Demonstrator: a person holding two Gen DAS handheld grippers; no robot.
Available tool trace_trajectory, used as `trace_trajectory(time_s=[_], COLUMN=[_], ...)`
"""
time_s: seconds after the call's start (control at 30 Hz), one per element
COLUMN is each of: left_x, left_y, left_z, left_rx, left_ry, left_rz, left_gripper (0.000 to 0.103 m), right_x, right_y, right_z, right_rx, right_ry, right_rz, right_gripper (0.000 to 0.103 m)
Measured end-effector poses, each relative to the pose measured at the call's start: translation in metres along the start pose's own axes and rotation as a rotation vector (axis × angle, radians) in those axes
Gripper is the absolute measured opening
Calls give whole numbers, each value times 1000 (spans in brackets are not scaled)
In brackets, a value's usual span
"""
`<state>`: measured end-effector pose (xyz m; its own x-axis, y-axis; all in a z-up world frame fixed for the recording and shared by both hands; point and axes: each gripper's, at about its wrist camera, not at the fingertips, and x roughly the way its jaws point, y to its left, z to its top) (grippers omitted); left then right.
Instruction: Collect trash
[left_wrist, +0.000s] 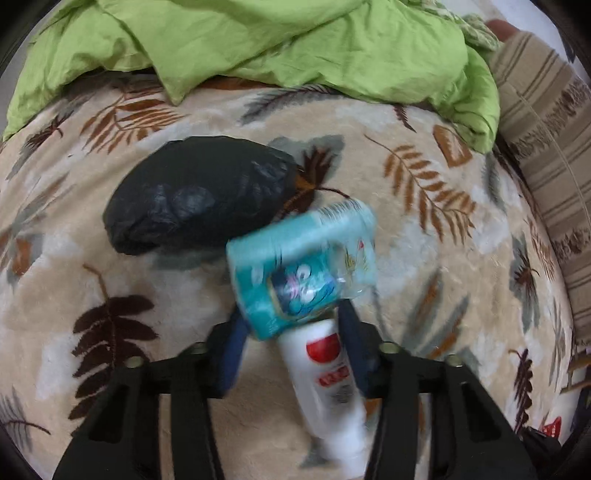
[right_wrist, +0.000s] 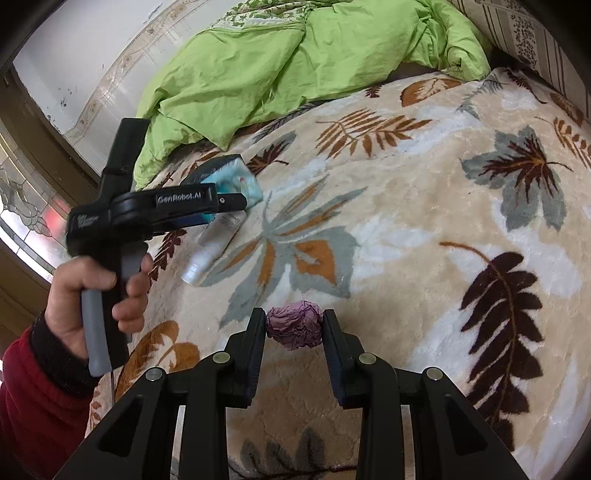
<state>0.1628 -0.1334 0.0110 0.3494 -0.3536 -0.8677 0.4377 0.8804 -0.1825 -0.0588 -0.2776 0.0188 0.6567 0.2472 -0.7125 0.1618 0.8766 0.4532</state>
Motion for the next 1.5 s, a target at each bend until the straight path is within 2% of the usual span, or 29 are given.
trace_trajectory(time_s=[0.13,0.3,0.43,0.6,0.63,0.67,0.73,0.83,1.13,1.3,1.5], left_x=[-3,-13,-24,-25,-24,-23,-23,-30,-85,-120,-159], left_y=[-1,-7,-9,-23,-23,-24,-25,-25,-28,-27,-42], left_z=[-6,-28,-49,-62,-61,-60,-61,-71,-161,-206,-239], left_rx=[-14,-47,-78,-9,-9,-9,-10,-29,-27,-73,-57], left_ry=[-18,-12,-24,-43,-48,-58,-70,-87,-116,-140,-243], left_rz=[-6,-52,-50,21,30,47,80,87,73,66,130], left_gripper=[34,33,45,47,44,36,32,30,30,29,29], right_x=[0,-3,-5,-6,-6,-7,-10,-17,-49,-63,-83], right_y=[0,-1,-3,-2,-2,-1,1,4,19,34,54], right_z=[-1,-1,-2,-3,-3,-3,-3,-7,-29,-48,-72], right_rx=[1,9,14,13,13,12,7,4,-10,-63,-173], right_ry=[-3,-12,-16,-20,-20,-21,-28,-40,-71,-72,-105], right_rz=[6,6,6,9,10,10,9,8,33,29,1], right_gripper=[32,32,33,33,33,33,33,33,33,33,33])
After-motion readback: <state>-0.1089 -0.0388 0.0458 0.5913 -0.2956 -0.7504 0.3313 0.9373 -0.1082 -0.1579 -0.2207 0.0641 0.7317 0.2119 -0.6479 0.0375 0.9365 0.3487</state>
